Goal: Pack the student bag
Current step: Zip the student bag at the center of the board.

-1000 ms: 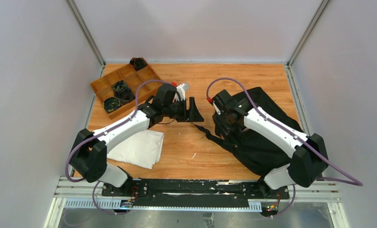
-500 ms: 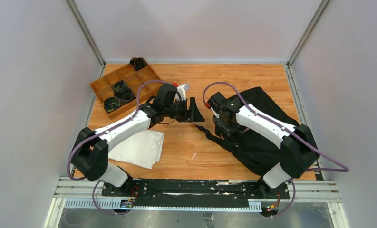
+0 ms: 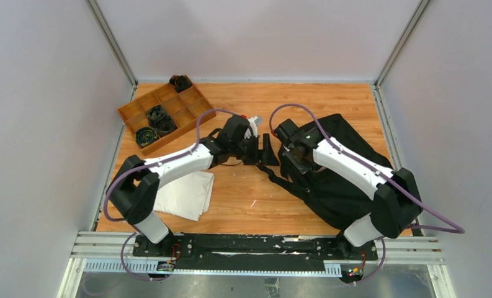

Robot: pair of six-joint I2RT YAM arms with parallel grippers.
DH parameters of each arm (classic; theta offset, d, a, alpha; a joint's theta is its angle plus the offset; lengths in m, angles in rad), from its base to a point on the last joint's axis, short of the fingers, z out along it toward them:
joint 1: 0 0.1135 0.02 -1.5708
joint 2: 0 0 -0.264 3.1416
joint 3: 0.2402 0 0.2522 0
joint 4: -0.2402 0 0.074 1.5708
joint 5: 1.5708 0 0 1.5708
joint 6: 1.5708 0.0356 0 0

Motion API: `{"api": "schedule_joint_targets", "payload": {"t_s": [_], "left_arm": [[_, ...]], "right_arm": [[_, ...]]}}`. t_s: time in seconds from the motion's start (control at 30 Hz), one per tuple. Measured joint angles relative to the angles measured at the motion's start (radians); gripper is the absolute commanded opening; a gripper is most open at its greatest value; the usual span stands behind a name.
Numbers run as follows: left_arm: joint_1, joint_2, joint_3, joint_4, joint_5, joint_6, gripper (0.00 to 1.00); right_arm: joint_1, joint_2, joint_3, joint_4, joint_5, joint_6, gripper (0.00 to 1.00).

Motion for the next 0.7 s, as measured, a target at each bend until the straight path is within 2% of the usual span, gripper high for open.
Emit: {"api": "schedule_joint_targets", "payload": {"t_s": [0.17, 0.43, 0.6, 0.67, 0.7], "left_arm": [[-0.088, 0.105, 0.000, 0.149, -0.005, -0.120, 0.82], [-0.108, 0.241, -0.002, 0.367, -0.010, -0.290, 0.77], [-0.179, 0.303, 0.016, 0.457, -0.035, -0.377, 0.69], [-0.200, 0.322, 0.016, 0.489, -0.045, -0.409, 0.62], [-0.207, 0.332, 0.020, 0.501, -0.047, -0.426, 0.54]], "right_arm": [[-0.023, -0.065, -0.005, 0.014, -0.020, 0.042, 0.00], [-0.065, -0.236, -0.090, 0.055, -0.062, 0.089, 0.00], [-0.107, -0.311, -0.122, 0.079, -0.109, 0.101, 0.00], [-0.123, -0.331, -0.128, 0.089, -0.127, 0.105, 0.00], [-0.131, -0.340, -0.132, 0.094, -0.134, 0.105, 0.00]]}}
